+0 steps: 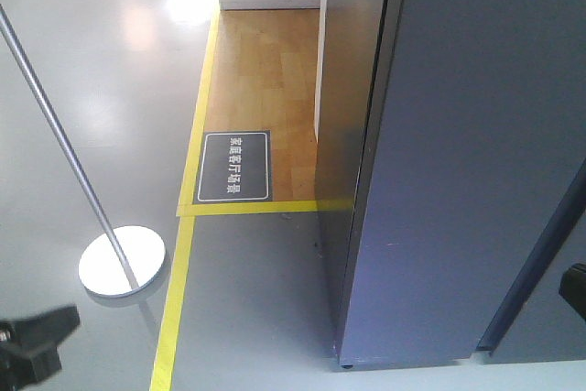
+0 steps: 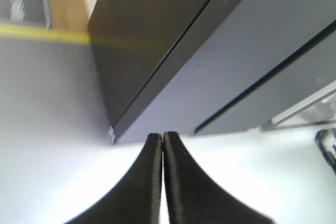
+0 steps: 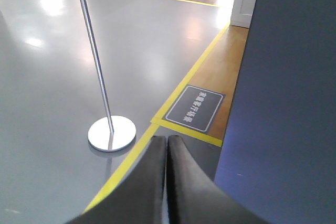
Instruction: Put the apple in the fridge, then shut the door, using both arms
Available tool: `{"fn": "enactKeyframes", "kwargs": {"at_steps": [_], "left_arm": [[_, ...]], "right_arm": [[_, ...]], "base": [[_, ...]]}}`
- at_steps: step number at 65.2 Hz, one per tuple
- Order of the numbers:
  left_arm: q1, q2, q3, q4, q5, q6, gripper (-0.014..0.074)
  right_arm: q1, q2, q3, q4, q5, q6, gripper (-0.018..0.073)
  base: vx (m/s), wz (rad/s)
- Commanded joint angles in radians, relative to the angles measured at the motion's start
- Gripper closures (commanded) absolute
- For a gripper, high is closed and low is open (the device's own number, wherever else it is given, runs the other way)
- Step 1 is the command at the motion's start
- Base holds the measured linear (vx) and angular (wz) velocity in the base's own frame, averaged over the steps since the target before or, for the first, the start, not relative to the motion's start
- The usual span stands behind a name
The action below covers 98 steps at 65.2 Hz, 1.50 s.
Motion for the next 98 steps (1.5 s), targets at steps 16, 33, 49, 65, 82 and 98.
{"fn": "enactKeyframes", "kwargs": {"at_steps": [16,33,49,65,82,98], "left_arm": [[-0.007,-0.008,0.005,-0.051,-0.025,-0.005,0.0603],[-0.007,-0.008,0.005,-0.051,-0.066,-0.005,0.0602],[-0.007,-0.008,0.005,-0.051,-0.081,-0.005,0.0602],[-0.007,-0.008,0.005,-0.050,-0.077,-0.005,0.0602],[-0.007,-0.008,0.005,-0.064,-0.087,-0.005,0.0602],[-0.007,-0.007,0.005,-0.362,-0.106,-0.005,0.0602]], "right_arm": [[-0.004,0.010,0.059,0.004,-0.045,-0.035,0.0565],[-0.004,0.010,0.078,0.016,-0.044,-0.035,0.0565],[-0.004,0.010,0.078,0.016,-0.044,-0.035,0.0565],[-0.004,0.010,0.078,0.016,-0.044,-0.035,0.0565],[-0.004,0.010,0.078,0.016,-0.044,-0.036,0.0565],[-0.004,0.010,0.078,0.016,-0.044,-0.036,0.0565]], "base": [[0.00,0.00],[0.00,0.00],[0.00,0.00],[0.00,0.00],[0.00,0.00],[0.00,0.00]]}}
